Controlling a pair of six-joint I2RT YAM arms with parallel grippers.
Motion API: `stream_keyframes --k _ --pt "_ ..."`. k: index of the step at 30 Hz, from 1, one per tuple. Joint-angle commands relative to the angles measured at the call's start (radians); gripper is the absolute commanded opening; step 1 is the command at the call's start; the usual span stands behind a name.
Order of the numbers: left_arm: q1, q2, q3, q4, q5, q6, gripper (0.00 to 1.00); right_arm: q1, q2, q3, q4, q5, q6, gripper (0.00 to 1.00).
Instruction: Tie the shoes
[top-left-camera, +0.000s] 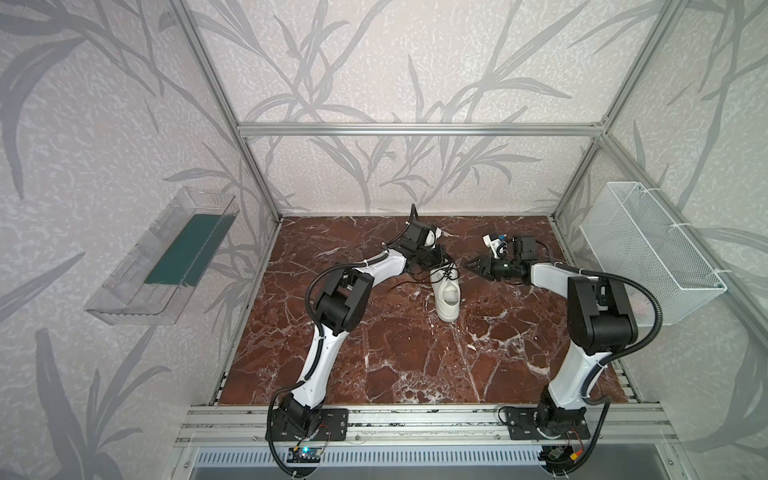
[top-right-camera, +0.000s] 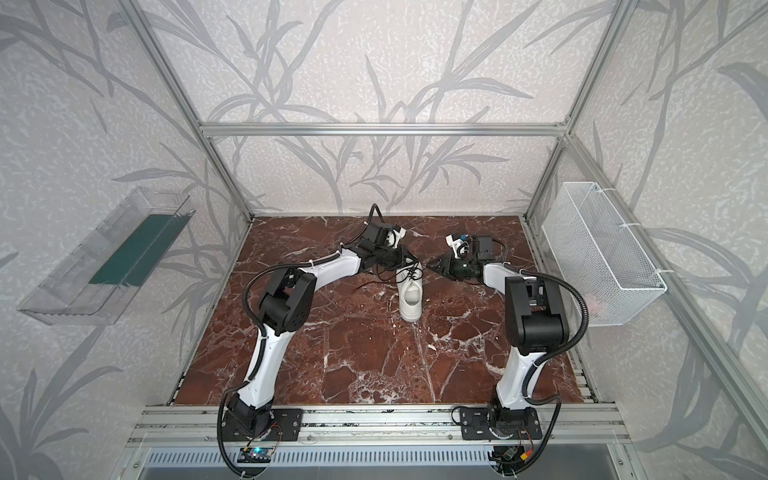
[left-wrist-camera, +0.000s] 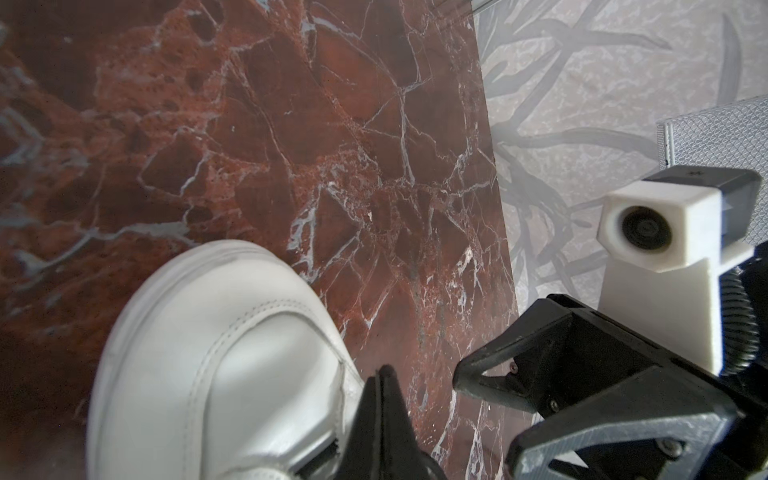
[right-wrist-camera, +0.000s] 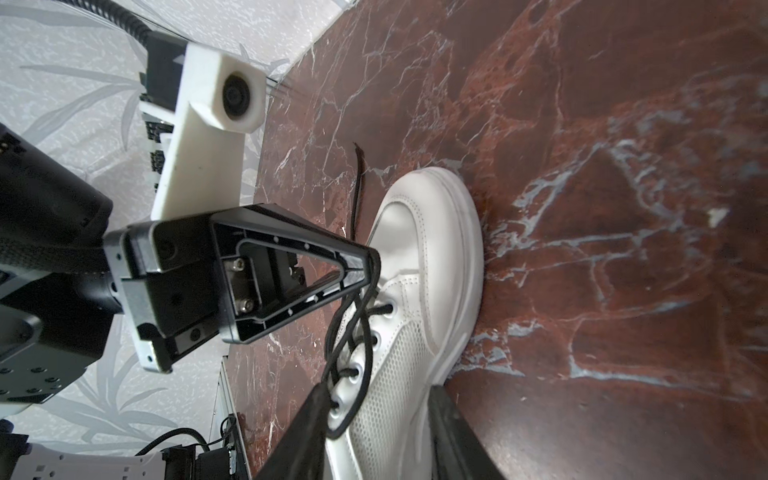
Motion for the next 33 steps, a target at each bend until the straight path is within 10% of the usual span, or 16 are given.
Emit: stream_keyframes --k 1,33 --pt "-0.005 0.005 0.04 -0.014 0.014 0.024 0.01 -0.004 0.025 0.043 -0.016 -0.024 -0.025 0.39" --pt "0.006 -0.039 -0.053 0.104 0.056 -0.034 0.0 0.031 0.202 0.086 0.371 -0.203 0.235 0.26"
